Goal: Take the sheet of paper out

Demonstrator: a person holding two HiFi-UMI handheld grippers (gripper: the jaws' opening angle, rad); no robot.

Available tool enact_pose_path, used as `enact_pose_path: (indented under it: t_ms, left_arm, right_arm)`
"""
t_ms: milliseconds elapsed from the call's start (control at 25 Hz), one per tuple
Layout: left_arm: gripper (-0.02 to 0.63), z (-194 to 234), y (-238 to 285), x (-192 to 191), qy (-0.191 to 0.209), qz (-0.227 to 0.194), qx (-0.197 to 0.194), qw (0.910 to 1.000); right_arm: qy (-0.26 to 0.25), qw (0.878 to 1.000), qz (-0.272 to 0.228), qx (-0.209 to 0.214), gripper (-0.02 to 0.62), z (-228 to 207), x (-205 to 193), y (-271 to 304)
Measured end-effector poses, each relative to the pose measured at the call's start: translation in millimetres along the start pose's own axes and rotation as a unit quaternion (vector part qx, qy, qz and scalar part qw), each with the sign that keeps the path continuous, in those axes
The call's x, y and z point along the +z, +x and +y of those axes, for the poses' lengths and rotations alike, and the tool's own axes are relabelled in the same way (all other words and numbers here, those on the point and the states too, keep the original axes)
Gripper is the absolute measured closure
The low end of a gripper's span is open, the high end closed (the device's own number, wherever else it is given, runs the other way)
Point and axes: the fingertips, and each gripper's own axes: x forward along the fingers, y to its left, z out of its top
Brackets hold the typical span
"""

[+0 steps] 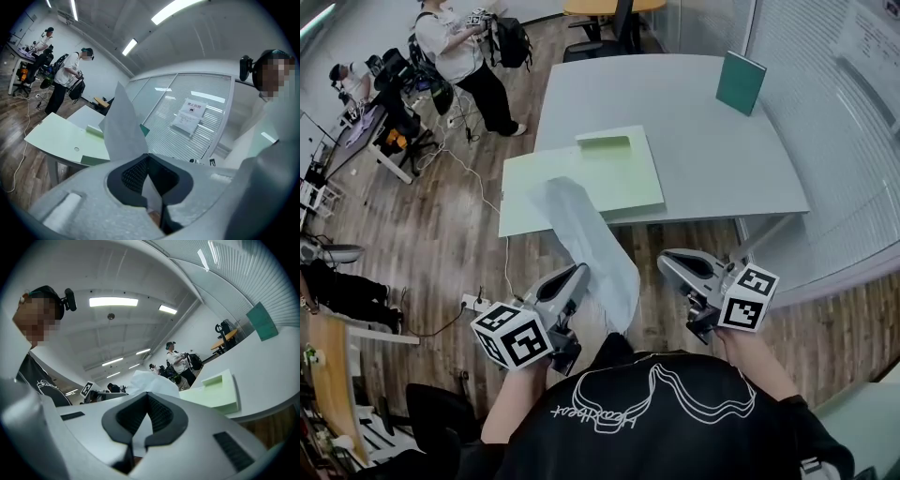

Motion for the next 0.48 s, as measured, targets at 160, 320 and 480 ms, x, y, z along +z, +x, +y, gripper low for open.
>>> enact_pose_path:
  t_ms: [160, 320, 480]
  left_arm:
    - [0.592, -5.0, -1.9, 1.4, 0.004, 0.0, 0.001, 1.0]
    - [0.593, -12.0, -3.0, 2.3, 0.009, -0.002, 0.005, 0.9999]
    - [0.594, -14.4, -3.1, 1.2, 0.009, -0.001, 0.011, 0.9999]
  right_arm:
    - [-0.001, 1.0, -0.001, 0.004, 0.586, 4.8, 0.8, 0.2]
    - [-0.003, 1.0, 0.001, 0.011, 0.586, 9.2, 1.4, -2.5]
    - [-0.001, 1.0, 0.006, 0.019, 0.586, 10.4, 0.1, -1.6]
